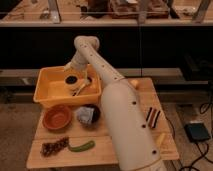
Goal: Stack cups into tray
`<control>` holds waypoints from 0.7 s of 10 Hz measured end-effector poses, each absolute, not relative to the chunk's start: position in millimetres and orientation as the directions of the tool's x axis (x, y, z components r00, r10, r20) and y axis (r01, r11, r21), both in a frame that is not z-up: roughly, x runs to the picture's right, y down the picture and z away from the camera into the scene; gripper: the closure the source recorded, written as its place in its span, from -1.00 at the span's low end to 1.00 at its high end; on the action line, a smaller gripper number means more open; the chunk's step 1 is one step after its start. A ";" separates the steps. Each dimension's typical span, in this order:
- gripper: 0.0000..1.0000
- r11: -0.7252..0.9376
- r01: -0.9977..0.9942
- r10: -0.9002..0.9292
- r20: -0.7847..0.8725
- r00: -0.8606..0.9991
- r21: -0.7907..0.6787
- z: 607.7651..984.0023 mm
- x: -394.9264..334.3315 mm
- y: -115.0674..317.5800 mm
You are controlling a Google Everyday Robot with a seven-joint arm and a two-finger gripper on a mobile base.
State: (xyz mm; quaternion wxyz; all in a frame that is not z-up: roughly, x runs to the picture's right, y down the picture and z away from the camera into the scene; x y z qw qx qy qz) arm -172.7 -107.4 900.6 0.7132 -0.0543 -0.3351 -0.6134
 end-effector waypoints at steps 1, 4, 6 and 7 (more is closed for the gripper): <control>-0.60 0.234 0.915 -0.843 0.537 0.023 0.329 898.0 -159.7 -110.9; -0.60 0.279 0.900 -0.847 0.527 0.067 0.334 901.0 -115.1 -116.7; -0.60 0.368 0.810 -0.865 0.489 0.117 0.457 898.5 -91.2 -120.9; -0.60 0.395 0.747 -0.880 0.454 0.139 0.535 891.7 -78.2 -125.2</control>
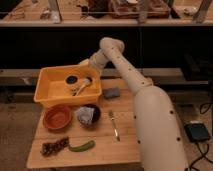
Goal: Stack cups into tray
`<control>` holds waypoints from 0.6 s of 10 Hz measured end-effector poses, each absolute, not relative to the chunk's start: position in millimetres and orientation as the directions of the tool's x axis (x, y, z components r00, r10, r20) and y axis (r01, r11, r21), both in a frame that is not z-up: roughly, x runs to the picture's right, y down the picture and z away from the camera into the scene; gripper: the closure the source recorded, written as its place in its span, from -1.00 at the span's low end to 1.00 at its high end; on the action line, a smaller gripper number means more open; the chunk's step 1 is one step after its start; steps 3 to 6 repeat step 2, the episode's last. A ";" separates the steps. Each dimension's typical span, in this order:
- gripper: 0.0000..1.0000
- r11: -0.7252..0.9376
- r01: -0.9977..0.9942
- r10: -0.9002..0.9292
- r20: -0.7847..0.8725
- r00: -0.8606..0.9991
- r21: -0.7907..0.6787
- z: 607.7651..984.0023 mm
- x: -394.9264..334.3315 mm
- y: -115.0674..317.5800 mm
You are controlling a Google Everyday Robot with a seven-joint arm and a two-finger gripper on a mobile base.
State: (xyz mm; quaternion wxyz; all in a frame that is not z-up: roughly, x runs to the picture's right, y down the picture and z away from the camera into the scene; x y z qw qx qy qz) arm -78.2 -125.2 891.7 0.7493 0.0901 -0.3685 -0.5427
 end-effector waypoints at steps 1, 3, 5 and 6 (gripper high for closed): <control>-0.60 0.405 0.689 -0.894 0.419 0.160 0.601 881.8 -71.8 -131.7; -0.60 0.408 0.656 -0.900 0.399 0.173 0.635 875.2 -69.5 -135.8; -0.60 0.408 0.656 -0.900 0.399 0.173 0.635 875.2 -69.5 -135.8; -0.60 0.408 0.656 -0.900 0.399 0.173 0.635 875.2 -69.5 -135.8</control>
